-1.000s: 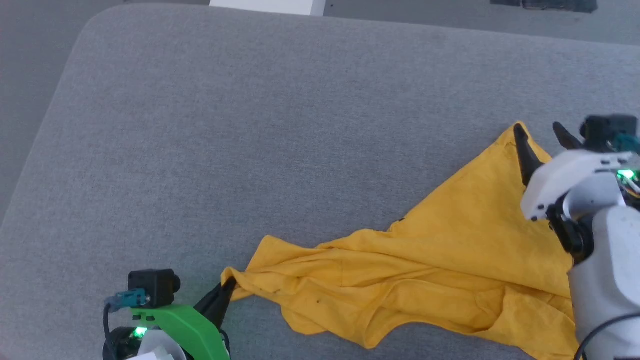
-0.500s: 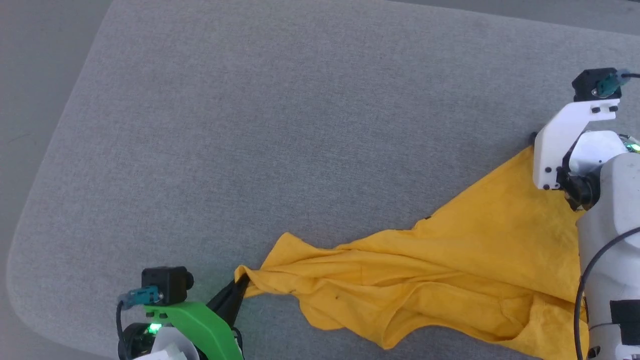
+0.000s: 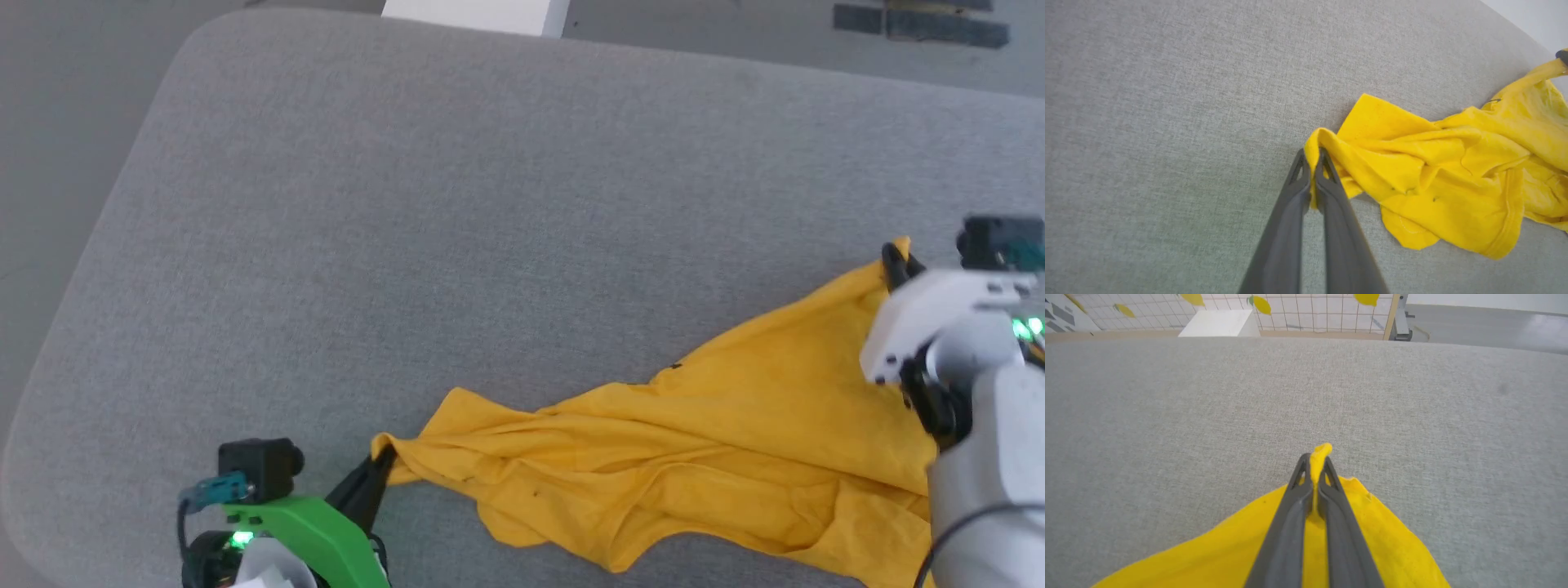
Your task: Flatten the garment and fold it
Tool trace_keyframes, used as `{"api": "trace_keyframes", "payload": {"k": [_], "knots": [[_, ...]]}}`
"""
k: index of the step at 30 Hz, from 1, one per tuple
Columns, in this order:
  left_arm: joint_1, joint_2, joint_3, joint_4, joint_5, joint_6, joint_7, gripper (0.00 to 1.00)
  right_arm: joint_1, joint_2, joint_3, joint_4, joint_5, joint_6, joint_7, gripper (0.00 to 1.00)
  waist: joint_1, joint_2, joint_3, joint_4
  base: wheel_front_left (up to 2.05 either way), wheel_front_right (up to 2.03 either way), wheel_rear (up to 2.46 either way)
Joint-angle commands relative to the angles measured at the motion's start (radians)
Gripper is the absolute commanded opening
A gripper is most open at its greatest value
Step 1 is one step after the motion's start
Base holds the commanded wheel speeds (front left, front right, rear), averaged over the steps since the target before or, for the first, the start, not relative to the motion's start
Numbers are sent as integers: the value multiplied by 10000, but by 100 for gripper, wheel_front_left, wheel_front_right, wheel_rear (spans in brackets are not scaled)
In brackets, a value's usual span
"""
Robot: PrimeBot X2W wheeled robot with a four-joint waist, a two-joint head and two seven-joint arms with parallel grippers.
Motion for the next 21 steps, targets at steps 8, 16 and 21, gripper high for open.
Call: {"api": "trace_keyframes", "payload": {"k": [8, 16, 21], "knots": [[-66, 232, 509, -298, 204, 112, -817, 0, 2263, 150, -245, -2065, 1345, -13, -1295, 0, 0, 0, -895, -956, 0, 0, 0], [-1748, 642, 878, -591, 118, -327, -744, 0, 2837, -68, -174, -4506, 1575, -13, 246, 0, 0, 0, -882, -1506, 0, 0, 0], [-3838, 849, 1285, -635, -325, -731, -415, 0, 1871, -1000, 269, -5898, 1698, -13, 1966, 0, 0, 0, -479, -1779, 0, 0, 0]]}}
